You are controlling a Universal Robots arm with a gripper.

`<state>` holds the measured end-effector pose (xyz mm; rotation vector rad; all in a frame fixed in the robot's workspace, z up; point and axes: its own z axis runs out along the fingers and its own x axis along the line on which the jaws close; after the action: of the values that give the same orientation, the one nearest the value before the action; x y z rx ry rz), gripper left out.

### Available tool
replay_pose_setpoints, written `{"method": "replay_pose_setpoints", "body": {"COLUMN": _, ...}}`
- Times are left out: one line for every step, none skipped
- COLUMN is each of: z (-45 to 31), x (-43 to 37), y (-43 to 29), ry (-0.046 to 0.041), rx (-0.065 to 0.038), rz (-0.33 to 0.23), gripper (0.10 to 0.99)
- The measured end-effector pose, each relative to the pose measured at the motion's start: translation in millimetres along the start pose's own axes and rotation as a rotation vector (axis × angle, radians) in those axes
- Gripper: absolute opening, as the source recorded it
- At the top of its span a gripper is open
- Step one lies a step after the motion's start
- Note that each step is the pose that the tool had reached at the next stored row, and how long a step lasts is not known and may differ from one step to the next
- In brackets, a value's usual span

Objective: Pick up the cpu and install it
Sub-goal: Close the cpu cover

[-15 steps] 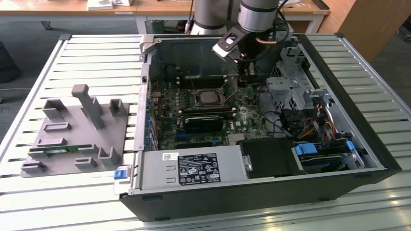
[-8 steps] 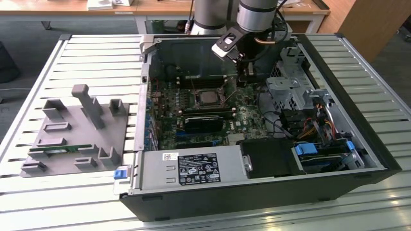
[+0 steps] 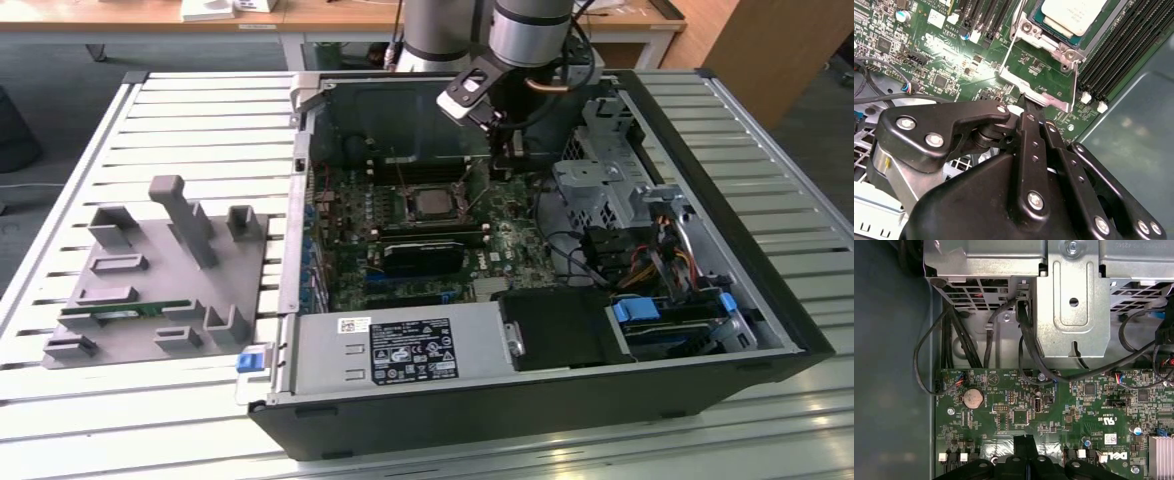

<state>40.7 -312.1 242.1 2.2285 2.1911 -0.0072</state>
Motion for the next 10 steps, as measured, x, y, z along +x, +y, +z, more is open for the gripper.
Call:
{"method": "replay_pose_setpoints", "body": {"z": 0.0, "x": 0.0, "y": -0.3, "ry": 0.0000, "rx": 0.000, "rz": 0.000, "gripper": 0.106}}
{"method": "replay_pose_setpoints", "body": {"z": 0.0, "x": 0.0, "y": -0.6, "ry": 0.0000, "rx": 0.000, "rz": 0.000, "gripper": 0.106}}
{"method": "replay_pose_setpoints", "body": {"z": 0.0, "x": 0.0, "y": -0.8, "ry": 0.0000, "rx": 0.000, "rz": 0.000, "gripper": 0.106}}
{"method": "replay_pose_setpoints", "body": {"z": 0.0, "x": 0.0, "y": -1.0, "ry": 0.0000, "rx": 0.000, "rz": 0.000, "gripper": 0.106}}
{"method": "replay_pose_setpoints", "body": {"z": 0.1, "x": 0.0, "y": -1.2, "ry": 0.0000, "rx": 0.000, "rz": 0.000, "gripper": 0.106}}
{"method": "replay_pose_setpoints", "body": {"z": 0.1, "x": 0.0, "y": -1.4, "ry": 0.0000, "rx": 0.000, "rz": 0.000, "gripper": 0.106}}
{"method": "replay_pose_setpoints", "body": {"z": 0.1, "x": 0.0, "y": -1.6, "ry": 0.0000, "rx": 0.000, "rz": 0.000, "gripper": 0.106}}
{"method": "replay_pose_setpoints", "body": {"z": 0.1, "x": 0.0, "y": -1.8, "ry": 0.0000, "rx": 0.000, "rz": 0.000, "gripper": 0.106}}
{"method": "replay_pose_setpoints", "body": {"z": 0.1, "x": 0.0, "y": -2.0, "ry": 0.0000, "rx": 0.000, "rz": 0.000, "gripper": 0.106}}
{"method": "replay_pose_setpoints", "body": {"z": 0.1, "x": 0.0, "y": -2.3, "ry": -0.0001, "rx": 0.000, "rz": 0.000, "gripper": 0.106}}
